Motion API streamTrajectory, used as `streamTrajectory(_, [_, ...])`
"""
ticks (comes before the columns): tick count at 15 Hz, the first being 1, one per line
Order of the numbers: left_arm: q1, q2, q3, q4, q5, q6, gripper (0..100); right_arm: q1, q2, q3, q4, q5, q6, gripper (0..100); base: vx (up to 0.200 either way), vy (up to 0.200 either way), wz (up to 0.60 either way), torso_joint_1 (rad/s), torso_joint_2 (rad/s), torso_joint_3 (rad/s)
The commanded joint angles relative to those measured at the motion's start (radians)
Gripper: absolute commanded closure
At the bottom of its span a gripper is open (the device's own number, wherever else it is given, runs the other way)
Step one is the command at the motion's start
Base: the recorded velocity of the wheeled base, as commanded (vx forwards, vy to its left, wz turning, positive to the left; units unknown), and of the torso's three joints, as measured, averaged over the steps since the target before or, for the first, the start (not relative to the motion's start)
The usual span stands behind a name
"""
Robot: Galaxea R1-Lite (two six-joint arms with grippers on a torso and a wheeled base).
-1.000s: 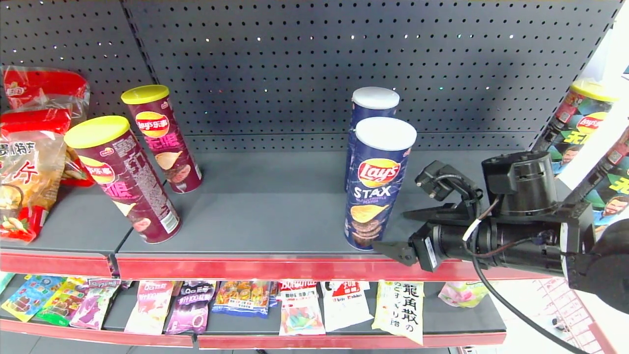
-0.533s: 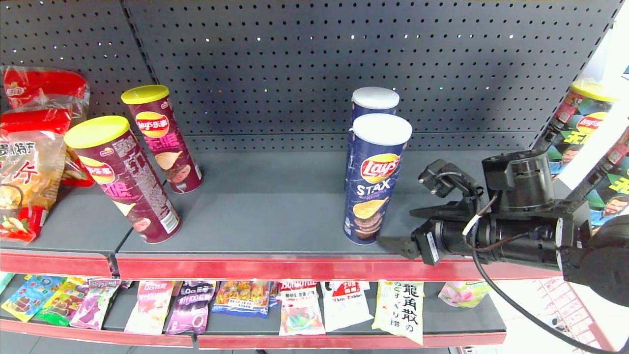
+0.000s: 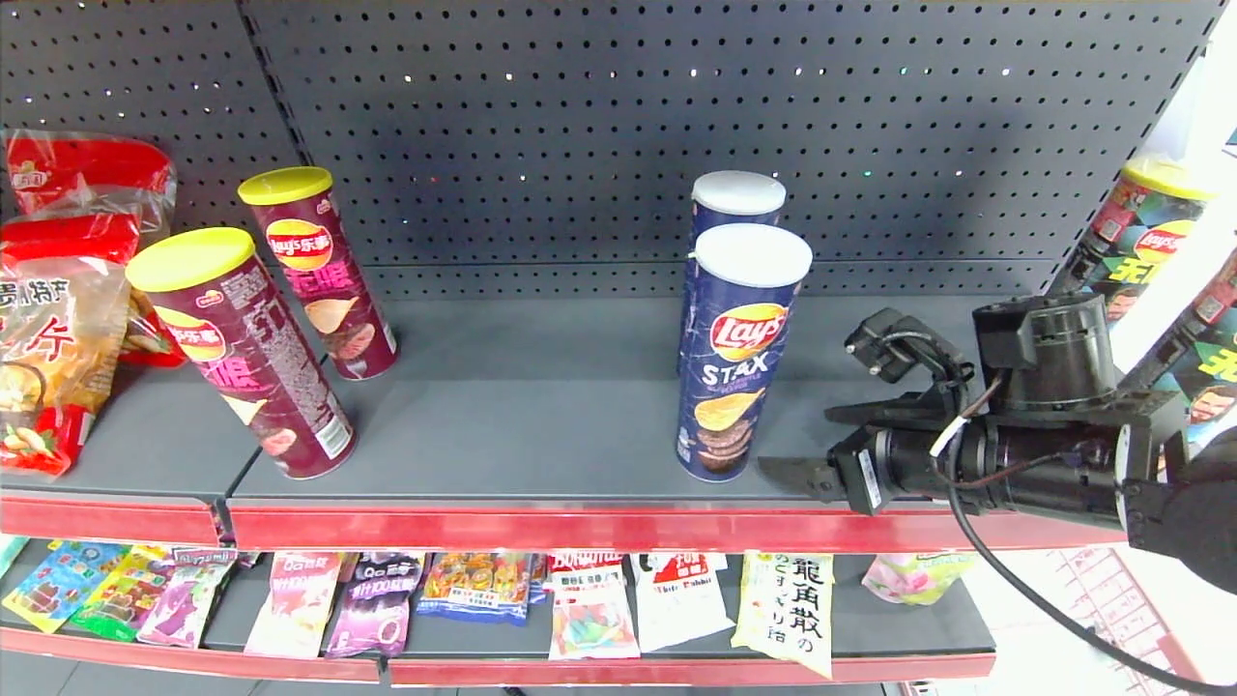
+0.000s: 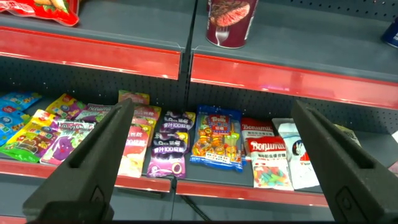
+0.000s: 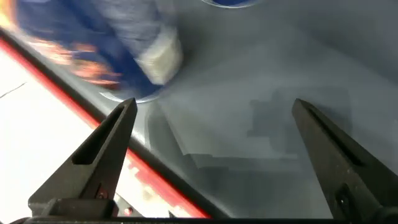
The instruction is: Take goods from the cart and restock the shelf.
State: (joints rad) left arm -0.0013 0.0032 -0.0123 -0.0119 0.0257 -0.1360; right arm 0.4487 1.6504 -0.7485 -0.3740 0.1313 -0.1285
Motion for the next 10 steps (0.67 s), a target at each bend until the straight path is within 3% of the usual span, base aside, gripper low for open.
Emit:
streamTrajectory(1, [0.000, 0.001, 0.000, 0.000, 0.000, -0.001, 0, -0.021, -0.009, 0.003, 0.000, 0.001, 0.000, 0, 0.000, 0.000, 0.00, 0.000, 0.00, 0.000])
streamTrajectory(5, [0.000, 0.001, 0.000, 0.000, 0.000, -0.001, 0, -0.070, 0.022, -0.029, -0.003, -0.013, 0.000, 0, 0.000, 0.000, 0.00, 0.000, 0.00, 0.000])
streamTrajectory(10, [0.001, 0.001, 0.000, 0.000, 0.000, -0.001, 0, -0.053, 0.068, -0.043, -0.036, -0.042, 0.000, 0, 0.000, 0.000, 0.00, 0.000, 0.00, 0.000])
